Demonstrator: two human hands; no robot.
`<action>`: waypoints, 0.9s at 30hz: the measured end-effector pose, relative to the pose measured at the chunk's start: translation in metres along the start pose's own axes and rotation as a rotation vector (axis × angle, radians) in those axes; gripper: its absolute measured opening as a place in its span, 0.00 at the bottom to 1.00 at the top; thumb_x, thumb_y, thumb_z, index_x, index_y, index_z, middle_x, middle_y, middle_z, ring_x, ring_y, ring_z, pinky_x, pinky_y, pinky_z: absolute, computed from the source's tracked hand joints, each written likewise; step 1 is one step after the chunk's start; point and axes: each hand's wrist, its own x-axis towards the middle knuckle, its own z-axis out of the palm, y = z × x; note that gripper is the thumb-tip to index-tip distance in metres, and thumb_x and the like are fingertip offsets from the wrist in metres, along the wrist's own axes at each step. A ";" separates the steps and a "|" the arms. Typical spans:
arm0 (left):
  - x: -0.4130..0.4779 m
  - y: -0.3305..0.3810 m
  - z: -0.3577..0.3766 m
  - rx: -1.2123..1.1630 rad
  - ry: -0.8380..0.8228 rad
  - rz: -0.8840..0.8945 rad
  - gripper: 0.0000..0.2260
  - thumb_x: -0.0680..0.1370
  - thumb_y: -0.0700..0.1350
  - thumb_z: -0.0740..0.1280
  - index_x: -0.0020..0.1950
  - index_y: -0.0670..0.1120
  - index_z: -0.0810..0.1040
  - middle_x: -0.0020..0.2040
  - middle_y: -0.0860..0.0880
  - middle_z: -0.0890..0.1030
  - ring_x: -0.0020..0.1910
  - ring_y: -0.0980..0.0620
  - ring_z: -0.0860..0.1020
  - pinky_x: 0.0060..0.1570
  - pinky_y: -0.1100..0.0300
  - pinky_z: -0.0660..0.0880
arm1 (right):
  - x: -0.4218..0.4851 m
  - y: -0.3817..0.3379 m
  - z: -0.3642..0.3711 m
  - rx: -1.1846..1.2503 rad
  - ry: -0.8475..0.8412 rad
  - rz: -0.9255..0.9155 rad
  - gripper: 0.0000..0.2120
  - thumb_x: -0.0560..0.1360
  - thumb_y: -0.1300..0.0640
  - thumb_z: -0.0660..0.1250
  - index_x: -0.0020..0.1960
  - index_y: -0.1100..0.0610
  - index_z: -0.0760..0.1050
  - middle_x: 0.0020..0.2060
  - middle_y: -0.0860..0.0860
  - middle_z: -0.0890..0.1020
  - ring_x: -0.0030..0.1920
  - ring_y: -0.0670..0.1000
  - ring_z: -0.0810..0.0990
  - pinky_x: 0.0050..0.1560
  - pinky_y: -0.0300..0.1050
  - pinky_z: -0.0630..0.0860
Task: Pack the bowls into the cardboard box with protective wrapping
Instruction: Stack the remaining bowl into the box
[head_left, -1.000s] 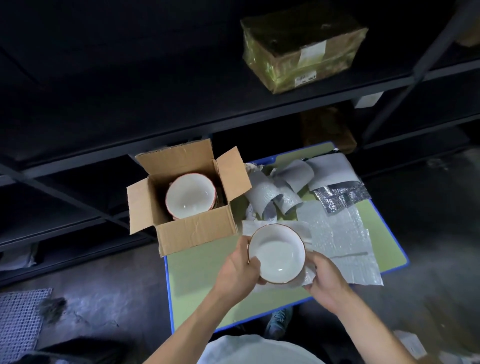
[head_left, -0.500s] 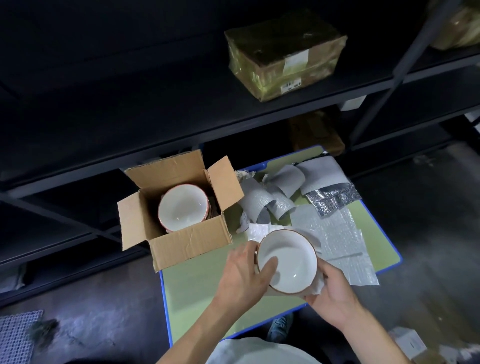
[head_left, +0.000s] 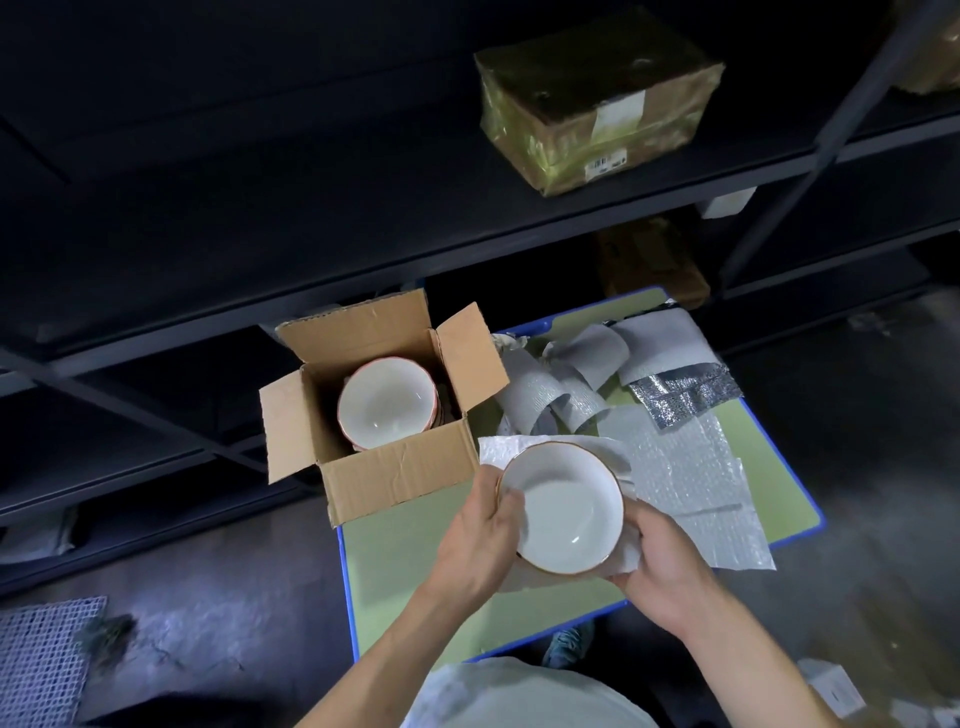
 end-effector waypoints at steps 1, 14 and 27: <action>-0.001 0.000 -0.002 -0.010 0.033 -0.004 0.06 0.79 0.54 0.54 0.49 0.54 0.67 0.45 0.51 0.76 0.45 0.52 0.74 0.43 0.54 0.69 | 0.000 -0.001 0.006 -0.032 -0.007 -0.004 0.13 0.68 0.49 0.69 0.49 0.50 0.87 0.48 0.53 0.86 0.42 0.50 0.85 0.30 0.43 0.77; -0.007 -0.006 -0.033 -0.180 0.268 0.027 0.07 0.76 0.57 0.54 0.42 0.55 0.65 0.35 0.63 0.72 0.36 0.61 0.70 0.40 0.53 0.68 | -0.006 -0.008 0.059 -0.301 -0.054 -0.097 0.20 0.77 0.35 0.59 0.57 0.42 0.83 0.55 0.46 0.85 0.53 0.46 0.84 0.46 0.46 0.78; -0.018 -0.030 -0.108 -0.052 0.358 0.182 0.10 0.80 0.50 0.57 0.56 0.62 0.75 0.33 0.66 0.74 0.35 0.64 0.73 0.29 0.71 0.67 | 0.002 0.000 0.127 -1.049 0.054 -0.490 0.15 0.80 0.47 0.60 0.45 0.59 0.71 0.38 0.61 0.74 0.37 0.56 0.72 0.44 0.60 0.80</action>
